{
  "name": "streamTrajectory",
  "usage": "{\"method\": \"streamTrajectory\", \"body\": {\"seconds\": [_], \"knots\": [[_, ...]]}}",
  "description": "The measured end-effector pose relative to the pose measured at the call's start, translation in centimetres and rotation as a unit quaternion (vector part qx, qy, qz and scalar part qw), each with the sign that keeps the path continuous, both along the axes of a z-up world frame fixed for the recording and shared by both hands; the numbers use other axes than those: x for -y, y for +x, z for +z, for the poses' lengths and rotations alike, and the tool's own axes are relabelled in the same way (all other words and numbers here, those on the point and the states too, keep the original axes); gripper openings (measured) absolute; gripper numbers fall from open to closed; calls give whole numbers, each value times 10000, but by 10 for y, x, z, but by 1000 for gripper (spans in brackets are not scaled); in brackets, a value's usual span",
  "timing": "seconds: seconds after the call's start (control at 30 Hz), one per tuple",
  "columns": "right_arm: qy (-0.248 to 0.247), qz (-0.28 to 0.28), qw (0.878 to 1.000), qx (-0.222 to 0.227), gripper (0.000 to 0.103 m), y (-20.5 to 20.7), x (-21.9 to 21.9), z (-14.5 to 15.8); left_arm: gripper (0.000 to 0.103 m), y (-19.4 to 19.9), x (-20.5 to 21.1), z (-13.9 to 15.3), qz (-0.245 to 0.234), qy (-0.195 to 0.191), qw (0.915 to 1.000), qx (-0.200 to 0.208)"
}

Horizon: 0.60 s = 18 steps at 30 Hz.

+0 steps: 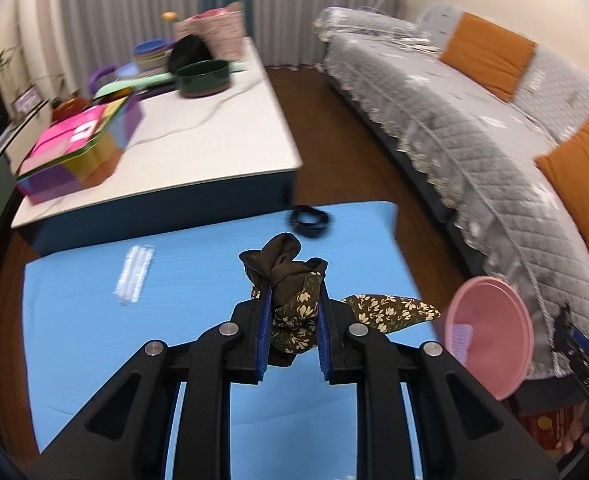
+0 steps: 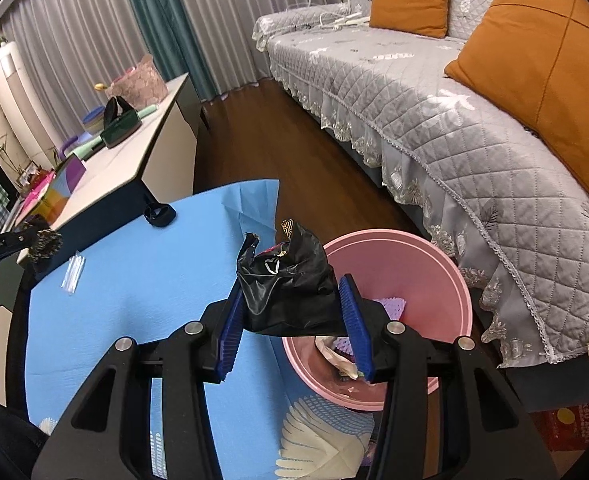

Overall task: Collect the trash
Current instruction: 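Carry the black bag and floral cloth over the pink wastebasket with both tools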

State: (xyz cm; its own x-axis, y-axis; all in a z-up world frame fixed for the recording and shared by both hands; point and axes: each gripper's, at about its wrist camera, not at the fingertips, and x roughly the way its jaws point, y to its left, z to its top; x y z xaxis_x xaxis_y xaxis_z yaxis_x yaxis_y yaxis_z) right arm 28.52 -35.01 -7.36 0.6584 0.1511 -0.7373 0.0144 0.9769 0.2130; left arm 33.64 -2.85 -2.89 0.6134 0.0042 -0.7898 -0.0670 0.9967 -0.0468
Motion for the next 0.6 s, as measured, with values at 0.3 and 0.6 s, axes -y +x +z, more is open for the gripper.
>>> {"method": "streamTrajectory", "body": {"seconds": [0.3,0.6], "knots": [[143,-261,9993,225,47,-18,33,5,19,-13,87,-1,-705,20,9975,26],[205,-408,9986,280,47,-23,57,0,19,-15,159,-16,-1282,110,9917,-21]]}}
